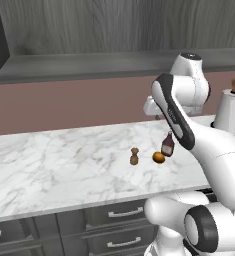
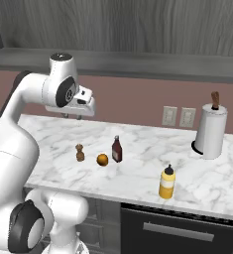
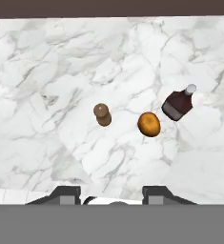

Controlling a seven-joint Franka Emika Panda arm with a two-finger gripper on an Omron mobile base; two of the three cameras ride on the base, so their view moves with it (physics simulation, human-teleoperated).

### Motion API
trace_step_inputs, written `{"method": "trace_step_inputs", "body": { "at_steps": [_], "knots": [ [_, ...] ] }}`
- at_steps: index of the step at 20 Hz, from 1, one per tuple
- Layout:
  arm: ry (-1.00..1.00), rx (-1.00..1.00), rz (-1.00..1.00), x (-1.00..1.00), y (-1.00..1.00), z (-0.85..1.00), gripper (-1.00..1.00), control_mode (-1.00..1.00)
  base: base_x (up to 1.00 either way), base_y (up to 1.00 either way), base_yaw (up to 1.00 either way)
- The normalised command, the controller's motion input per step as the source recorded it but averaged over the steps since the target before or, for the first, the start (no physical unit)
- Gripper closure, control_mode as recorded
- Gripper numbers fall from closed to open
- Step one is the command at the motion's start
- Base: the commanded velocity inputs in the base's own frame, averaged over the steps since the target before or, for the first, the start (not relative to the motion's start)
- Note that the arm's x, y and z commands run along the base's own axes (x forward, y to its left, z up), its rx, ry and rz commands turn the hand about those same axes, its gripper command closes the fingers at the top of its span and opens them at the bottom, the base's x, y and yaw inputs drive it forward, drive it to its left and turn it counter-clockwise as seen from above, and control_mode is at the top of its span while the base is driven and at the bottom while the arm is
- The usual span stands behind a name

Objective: There are various items on the counter. Only move the condiments/shakers into the cabinet.

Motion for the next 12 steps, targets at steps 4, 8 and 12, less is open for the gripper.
{"method": "trace_step_inputs", "body": {
  "at_steps": [4, 8, 12],
  "knots": [
    [-0.01, 0.05, -0.01, -0.14, -0.36, -0.05, -1.0, -1.0, 0.0, 0.0, 0.0],
    [0.0, 0.01, 0.0, -0.05, -0.08, 0.0, -1.0, -1.0, 0.0, 0.0, 0.0],
    [0.0, 0.0, 0.0, -0.09, -0.12, -0.11, -1.0, -1.0, 0.0, 0.0, 0.0]
  ]
}}
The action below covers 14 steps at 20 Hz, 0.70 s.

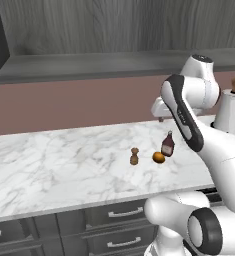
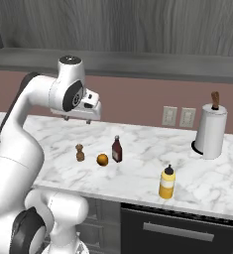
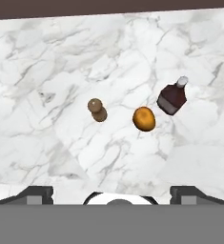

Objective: There are various items on the counter. Only move the condiments/shakers into the cabinet.

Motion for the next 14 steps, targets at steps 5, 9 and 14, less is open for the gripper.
{"method": "trace_step_inputs", "body": {
  "at_steps": [5, 9, 14],
  "knots": [
    [-0.03, 0.0, 0.01, -0.71, -0.6, -0.45, -1.0, -1.0, 0.0, 0.0, 0.0],
    [0.0, 0.03, 0.0, -1.0, -0.73, -0.49, -1.0, -1.0, 0.0, 0.0, 0.0],
    [0.0, 0.07, 0.0, -1.0, -0.92, -0.43, -1.0, -1.0, 0.0, 0.0, 0.0]
  ]
}}
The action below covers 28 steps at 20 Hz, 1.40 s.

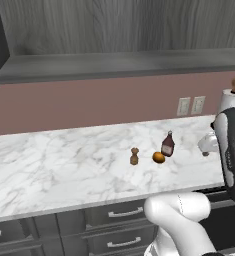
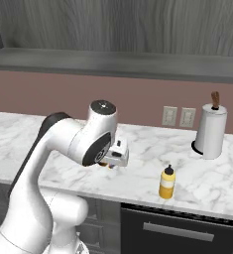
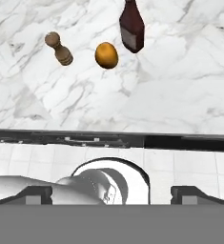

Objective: There are various items on the counter. Only move the condiments/shakers into the cabinet.

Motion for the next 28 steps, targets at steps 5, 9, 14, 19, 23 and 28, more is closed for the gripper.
{"method": "trace_step_inputs", "body": {
  "at_steps": [5, 9, 14, 19, 23, 28],
  "knots": [
    [-0.13, 0.21, 0.08, -0.59, -0.95, -0.14, -1.0, -1.0, 0.0, 0.0, 0.0],
    [-0.2, 0.22, 0.25, -0.21, -0.71, -0.09, -1.0, -1.0, 0.0, 0.0, 0.0],
    [-0.22, 0.12, 0.3, -0.19, -0.52, -0.21, -1.0, -1.0, 0.0, 0.0, 0.0],
    [-0.18, 0.0, 0.22, -0.06, -0.59, -0.14, -1.0, -1.0, 0.0, 0.0, 0.0],
    [-0.26, 0.0, 0.2, 0.01, -0.44, -0.2, -1.0, -1.0, 0.0, 0.0, 0.0],
    [-0.32, 0.04, 0.13, 0.31, -0.09, -0.19, -1.0, -1.0, 0.0, 0.0, 0.0]
  ]
}}
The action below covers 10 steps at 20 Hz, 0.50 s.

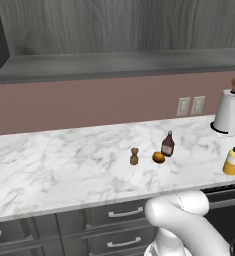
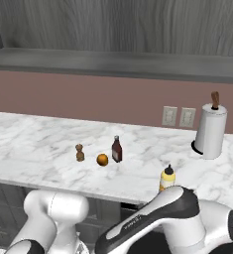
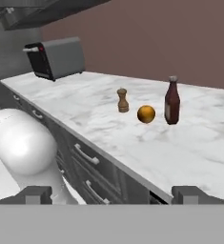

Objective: There are various items on the counter. Only move the condiments/shakers into the cabinet.

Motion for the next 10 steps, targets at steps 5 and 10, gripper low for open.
{"method": "trace_step_inputs", "body": {
  "at_steps": [5, 10],
  "knots": [
    [-0.03, 0.0, 0.03, 0.44, -0.01, -0.12, -1.0, -1.0, 0.0, 0.0, 0.0],
    [0.0, 0.0, 0.0, 0.49, -0.14, -0.07, -1.0, -1.0, 0.0, 0.0, 0.0]
  ]
}}
